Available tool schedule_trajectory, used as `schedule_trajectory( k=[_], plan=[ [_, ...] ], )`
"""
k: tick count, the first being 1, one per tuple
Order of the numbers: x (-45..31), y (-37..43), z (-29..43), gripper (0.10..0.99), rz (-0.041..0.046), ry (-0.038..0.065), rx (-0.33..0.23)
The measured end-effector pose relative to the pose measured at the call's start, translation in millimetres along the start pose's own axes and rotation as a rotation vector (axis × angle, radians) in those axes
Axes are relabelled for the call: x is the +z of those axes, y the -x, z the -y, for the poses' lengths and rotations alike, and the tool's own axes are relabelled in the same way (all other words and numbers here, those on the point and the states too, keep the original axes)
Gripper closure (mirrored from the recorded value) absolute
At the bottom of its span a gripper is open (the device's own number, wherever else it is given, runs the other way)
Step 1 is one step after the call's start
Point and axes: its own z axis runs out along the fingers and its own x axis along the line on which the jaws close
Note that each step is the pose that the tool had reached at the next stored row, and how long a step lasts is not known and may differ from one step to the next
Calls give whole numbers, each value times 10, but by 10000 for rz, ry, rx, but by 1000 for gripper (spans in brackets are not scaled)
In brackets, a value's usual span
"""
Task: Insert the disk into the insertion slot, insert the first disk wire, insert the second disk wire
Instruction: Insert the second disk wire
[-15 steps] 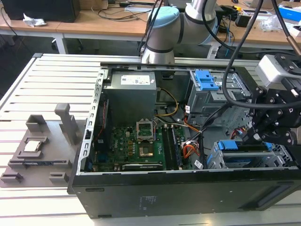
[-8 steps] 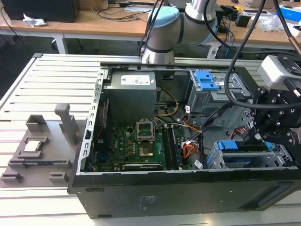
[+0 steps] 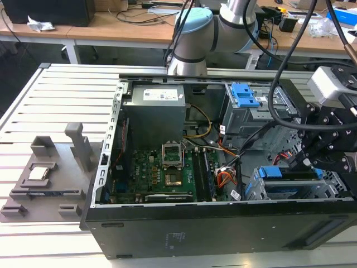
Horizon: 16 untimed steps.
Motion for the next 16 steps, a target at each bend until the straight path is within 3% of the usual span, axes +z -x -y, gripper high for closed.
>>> schedule_trajectory(
  k=[11,13,14,16],
  plan=[
    [8,-6,1,961,2,7,0],
    [11,-6,2,945,7,7,0],
    [9,-6,1,882,3,8,0],
    [-61,1,-9,882,-34,6,6]
  ],
)
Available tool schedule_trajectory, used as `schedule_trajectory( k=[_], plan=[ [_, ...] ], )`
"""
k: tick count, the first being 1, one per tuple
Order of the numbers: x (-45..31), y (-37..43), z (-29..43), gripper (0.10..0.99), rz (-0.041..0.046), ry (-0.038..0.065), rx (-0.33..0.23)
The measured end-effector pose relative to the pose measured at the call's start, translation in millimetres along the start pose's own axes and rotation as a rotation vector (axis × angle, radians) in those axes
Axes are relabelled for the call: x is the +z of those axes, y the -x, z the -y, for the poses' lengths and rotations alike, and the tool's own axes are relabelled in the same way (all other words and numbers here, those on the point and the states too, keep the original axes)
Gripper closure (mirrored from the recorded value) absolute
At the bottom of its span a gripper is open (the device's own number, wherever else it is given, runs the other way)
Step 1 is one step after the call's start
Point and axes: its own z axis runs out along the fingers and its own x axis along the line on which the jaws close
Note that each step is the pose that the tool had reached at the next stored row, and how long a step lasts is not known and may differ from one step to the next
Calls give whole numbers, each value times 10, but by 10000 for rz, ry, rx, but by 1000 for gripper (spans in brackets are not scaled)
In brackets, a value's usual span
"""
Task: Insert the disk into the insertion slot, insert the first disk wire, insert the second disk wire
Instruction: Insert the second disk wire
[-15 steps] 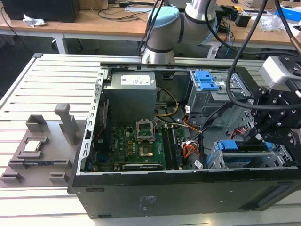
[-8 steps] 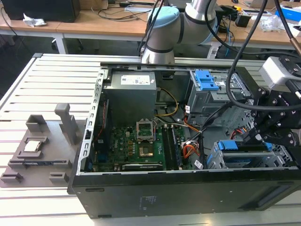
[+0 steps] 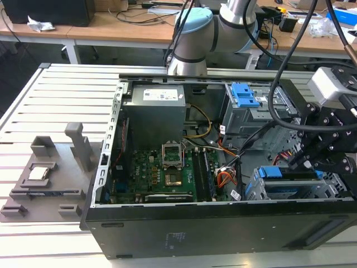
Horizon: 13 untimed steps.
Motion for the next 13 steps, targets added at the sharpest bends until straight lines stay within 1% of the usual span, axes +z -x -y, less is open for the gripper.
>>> schedule_trajectory(
  k=[2,3,5,9,12,13],
  plan=[
    [-50,8,-8,882,-23,-1,3],
    [-56,11,-9,882,-25,-2,3],
    [-64,14,-11,882,-28,-2,2],
    [-72,35,-42,882,-34,-4,-19],
    [-66,42,-71,882,-61,10,-200],
    [-66,43,-76,882,-86,15,-269]
  ],
)
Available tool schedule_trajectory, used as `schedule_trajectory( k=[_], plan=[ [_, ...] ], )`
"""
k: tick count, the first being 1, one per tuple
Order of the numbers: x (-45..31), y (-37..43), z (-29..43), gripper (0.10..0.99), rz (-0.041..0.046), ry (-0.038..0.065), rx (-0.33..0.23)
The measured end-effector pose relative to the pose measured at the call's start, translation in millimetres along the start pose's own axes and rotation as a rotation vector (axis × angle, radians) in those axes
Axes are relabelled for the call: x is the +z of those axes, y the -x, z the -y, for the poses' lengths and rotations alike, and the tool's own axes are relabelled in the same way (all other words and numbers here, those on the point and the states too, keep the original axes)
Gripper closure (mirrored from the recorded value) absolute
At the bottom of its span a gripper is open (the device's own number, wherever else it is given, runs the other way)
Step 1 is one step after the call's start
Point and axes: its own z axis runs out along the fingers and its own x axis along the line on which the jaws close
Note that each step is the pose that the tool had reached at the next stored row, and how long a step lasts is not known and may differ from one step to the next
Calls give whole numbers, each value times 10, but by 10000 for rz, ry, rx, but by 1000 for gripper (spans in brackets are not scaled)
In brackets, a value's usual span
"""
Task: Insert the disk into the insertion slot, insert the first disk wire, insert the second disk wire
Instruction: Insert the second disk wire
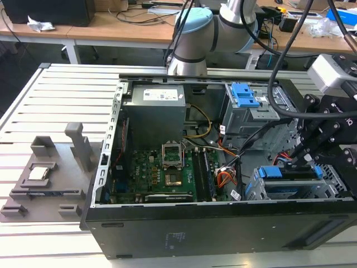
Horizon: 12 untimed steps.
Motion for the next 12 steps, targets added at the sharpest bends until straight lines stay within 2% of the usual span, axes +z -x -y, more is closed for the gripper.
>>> schedule_trajectory(
  k=[2,3,4,5,6,10,11,12],
  plan=[
    [1,8,-9,882,-91,10,-95],
    [4,25,-16,882,-172,18,-140],
    [8,43,-26,882,-306,27,-156],
    [9,53,-34,882,-385,32,-163],
    [9,59,-36,882,-414,34,-170],
    [10,59,-37,882,-426,35,-169],
    [10,59,-37,871,-428,35,-168],
    [10,59,-37,812,-433,36,-168]
  ],
)
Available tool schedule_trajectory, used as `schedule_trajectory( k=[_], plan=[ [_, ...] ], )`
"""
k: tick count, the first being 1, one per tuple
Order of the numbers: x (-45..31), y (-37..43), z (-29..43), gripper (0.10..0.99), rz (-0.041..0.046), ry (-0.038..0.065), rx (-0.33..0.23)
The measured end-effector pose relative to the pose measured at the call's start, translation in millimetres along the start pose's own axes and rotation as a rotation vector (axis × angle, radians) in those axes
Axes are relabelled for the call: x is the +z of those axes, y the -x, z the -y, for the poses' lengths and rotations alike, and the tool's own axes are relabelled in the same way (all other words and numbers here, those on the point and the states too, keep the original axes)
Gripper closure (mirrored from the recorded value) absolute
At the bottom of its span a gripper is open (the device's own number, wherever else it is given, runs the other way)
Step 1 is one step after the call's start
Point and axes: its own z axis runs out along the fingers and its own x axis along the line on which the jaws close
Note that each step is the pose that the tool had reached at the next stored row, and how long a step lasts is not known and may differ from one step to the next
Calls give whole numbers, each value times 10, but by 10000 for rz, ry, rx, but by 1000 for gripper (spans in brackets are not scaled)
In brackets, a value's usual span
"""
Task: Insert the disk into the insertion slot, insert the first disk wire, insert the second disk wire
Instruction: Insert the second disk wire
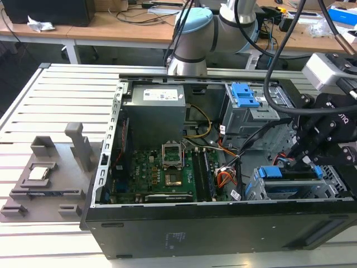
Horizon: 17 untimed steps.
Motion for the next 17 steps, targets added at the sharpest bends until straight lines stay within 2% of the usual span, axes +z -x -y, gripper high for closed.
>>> schedule_trajectory(
  k=[2,6,9,10,13,17],
  plan=[
    [0,0,-2,686,-4,0,1],
    [30,6,-52,686,-32,4,-106],
    [71,68,-76,686,-169,17,-270],
    [89,95,-76,686,-254,24,-377],
    [116,98,-74,686,-422,42,-651],
    [121,98,-74,686,-490,34,-690]
  ],
)
